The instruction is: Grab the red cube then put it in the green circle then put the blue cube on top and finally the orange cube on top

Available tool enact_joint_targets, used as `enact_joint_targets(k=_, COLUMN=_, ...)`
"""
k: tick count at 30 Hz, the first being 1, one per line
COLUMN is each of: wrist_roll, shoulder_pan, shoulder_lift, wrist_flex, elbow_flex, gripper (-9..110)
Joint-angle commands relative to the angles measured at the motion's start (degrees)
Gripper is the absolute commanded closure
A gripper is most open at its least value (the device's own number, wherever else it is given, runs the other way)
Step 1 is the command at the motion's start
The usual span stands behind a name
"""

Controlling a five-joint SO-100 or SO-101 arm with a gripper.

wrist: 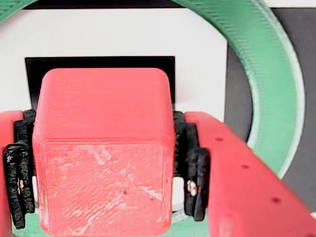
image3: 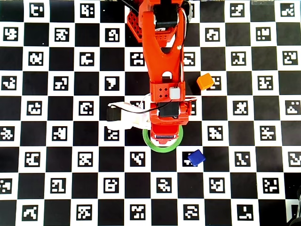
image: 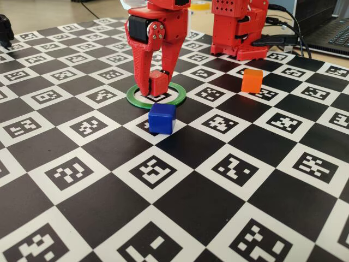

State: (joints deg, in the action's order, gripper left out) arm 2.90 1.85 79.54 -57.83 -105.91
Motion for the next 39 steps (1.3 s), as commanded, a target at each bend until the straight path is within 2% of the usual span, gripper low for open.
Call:
enact_joint_targets(k=1, wrist_roll=0.3, shoulder_pan=1.1, shoulder_lift=1.3, wrist_flex=0.4, elbow_flex=0.2, gripper=98)
enact_joint_targets(k=22, wrist_roll=1.0, shoulder_pan=1.1, shoulder_lift=1.1, wrist_flex=0.4, elbow_flex=0.0, gripper=96)
enact_joint_targets(k=39, wrist_roll=0.7, shoulder_pan=1.1, shoulder_lift=1.1, wrist_flex=0.1, elbow_flex=0.0, gripper=78)
